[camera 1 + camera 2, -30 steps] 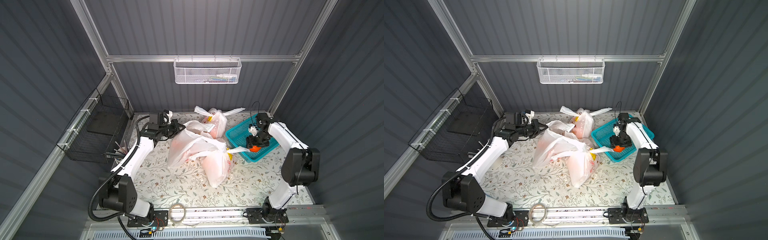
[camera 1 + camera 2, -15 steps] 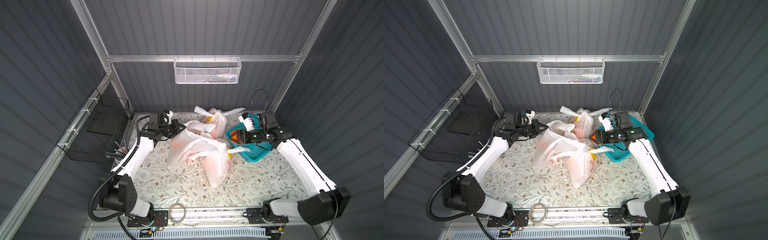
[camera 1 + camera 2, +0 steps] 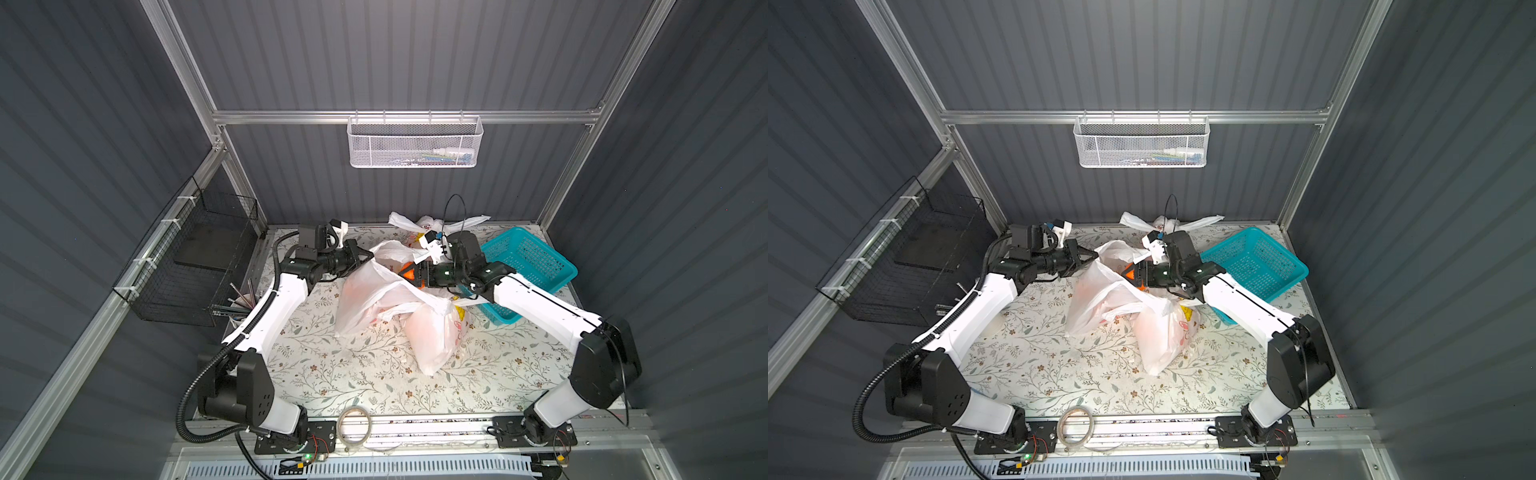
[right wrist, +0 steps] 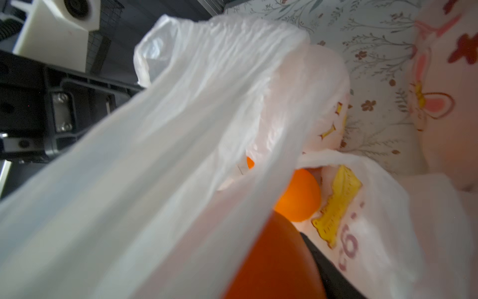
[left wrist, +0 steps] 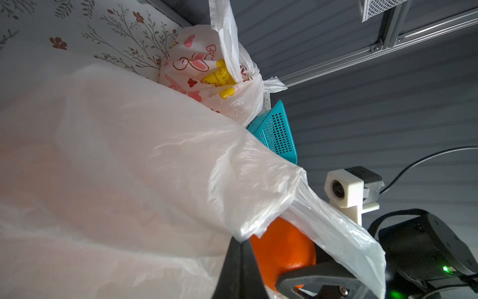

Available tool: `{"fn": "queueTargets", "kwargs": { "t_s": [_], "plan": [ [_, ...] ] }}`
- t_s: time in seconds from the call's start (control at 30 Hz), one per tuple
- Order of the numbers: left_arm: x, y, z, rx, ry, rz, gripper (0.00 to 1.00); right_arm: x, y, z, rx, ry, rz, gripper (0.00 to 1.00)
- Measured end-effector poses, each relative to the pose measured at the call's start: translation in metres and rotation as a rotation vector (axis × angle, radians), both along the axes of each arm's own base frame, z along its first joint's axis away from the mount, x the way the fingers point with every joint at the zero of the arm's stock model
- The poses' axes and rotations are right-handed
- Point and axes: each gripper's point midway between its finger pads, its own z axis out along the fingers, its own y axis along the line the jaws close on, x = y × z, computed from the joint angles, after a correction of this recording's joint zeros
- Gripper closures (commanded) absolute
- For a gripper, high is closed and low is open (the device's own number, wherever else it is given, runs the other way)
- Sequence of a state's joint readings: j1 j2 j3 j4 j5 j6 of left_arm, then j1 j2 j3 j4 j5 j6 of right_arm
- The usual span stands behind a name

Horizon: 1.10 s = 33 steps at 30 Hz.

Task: Place the oranges into plastic bags & tie knots
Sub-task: Place the orange in the plastic bag.

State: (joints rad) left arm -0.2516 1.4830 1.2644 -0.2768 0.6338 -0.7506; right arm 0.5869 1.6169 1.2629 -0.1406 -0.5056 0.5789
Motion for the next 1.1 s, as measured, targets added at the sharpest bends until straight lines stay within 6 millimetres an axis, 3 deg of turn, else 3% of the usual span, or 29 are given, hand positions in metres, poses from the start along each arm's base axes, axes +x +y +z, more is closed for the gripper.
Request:
{"fn": "queueTargets", "kwargs": {
  "t_s": [0.13,0.23,0.33,0.43,0.63,0.93,1.1],
  "plan": [
    [-0.001,0.0,0.0,-0.002,0.0,-0.003,1.0,0.015,0.027,-0.016,0.051,0.034,-0.024,0.35],
    [0.0,0.0,0.0,-0.002,0.0,-0.002,1.0,0.027,0.04,-0.031,0.067,0.066,-0.044,0.22],
    [0.0,0.0,0.0,-0.001,0.0,-0.002,1.0,0.034,0.043,-0.039,0.069,0.08,-0.068,0.08],
    [0.0,0.0,0.0,-0.001,0.0,-0.001,1.0,0.035,0.037,-0.031,0.067,0.05,-0.086,0.06],
    [0.0,0.0,0.0,0.001,-0.001,0.002,1.0,0.016,0.003,-0.001,0.09,-0.033,-0.121,0.03],
    [0.0,0.0,0.0,0.009,-0.014,-0.004,1.0,-0.019,-0.064,0.013,0.067,-0.105,-0.213,0.01],
    [0.001,0.0,-0.001,0.013,-0.021,-0.007,1.0,-0.023,-0.099,0.032,0.073,-0.153,-0.294,0.01]
  ]
}}
